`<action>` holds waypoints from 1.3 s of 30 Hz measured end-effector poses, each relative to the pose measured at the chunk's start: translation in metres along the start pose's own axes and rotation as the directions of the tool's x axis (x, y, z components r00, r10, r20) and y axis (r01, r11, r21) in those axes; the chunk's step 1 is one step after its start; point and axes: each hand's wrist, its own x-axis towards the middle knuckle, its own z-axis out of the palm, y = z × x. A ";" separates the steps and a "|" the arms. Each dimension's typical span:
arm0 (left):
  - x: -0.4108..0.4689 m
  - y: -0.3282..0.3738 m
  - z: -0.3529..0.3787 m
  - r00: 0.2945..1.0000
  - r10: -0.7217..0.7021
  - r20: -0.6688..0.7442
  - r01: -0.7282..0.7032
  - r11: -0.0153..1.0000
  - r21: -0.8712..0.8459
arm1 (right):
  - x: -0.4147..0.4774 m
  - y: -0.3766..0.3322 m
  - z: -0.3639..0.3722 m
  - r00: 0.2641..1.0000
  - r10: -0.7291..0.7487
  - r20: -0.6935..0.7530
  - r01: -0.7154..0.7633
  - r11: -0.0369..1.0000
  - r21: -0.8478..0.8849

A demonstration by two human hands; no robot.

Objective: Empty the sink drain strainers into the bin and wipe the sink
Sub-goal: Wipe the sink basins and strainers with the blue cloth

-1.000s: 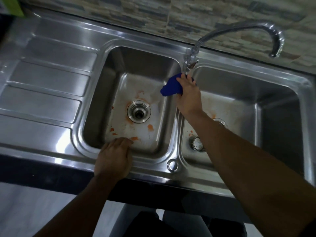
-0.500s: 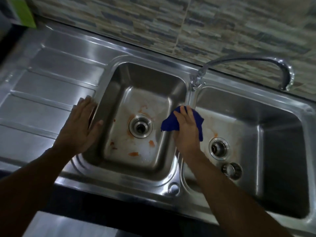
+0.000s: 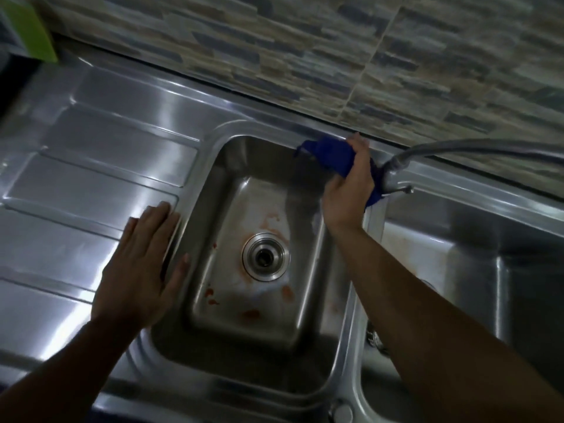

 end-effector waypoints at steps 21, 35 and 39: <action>-0.001 -0.004 0.001 0.996 0.050 -0.074 -0.053 0.998 -0.042 | 0.007 -0.019 0.009 0.934 -0.199 0.295 0.302 0.882 -0.361; -0.083 -0.048 -0.017 0.975 -0.174 -0.136 0.194 0.969 0.151 | -0.042 -0.122 0.109 0.812 -0.281 0.512 0.411 0.898 -0.158; -0.083 -0.049 -0.017 0.958 -0.275 -0.082 0.282 0.954 0.097 | -0.121 -0.119 0.104 0.773 -0.323 0.546 0.408 0.912 -0.038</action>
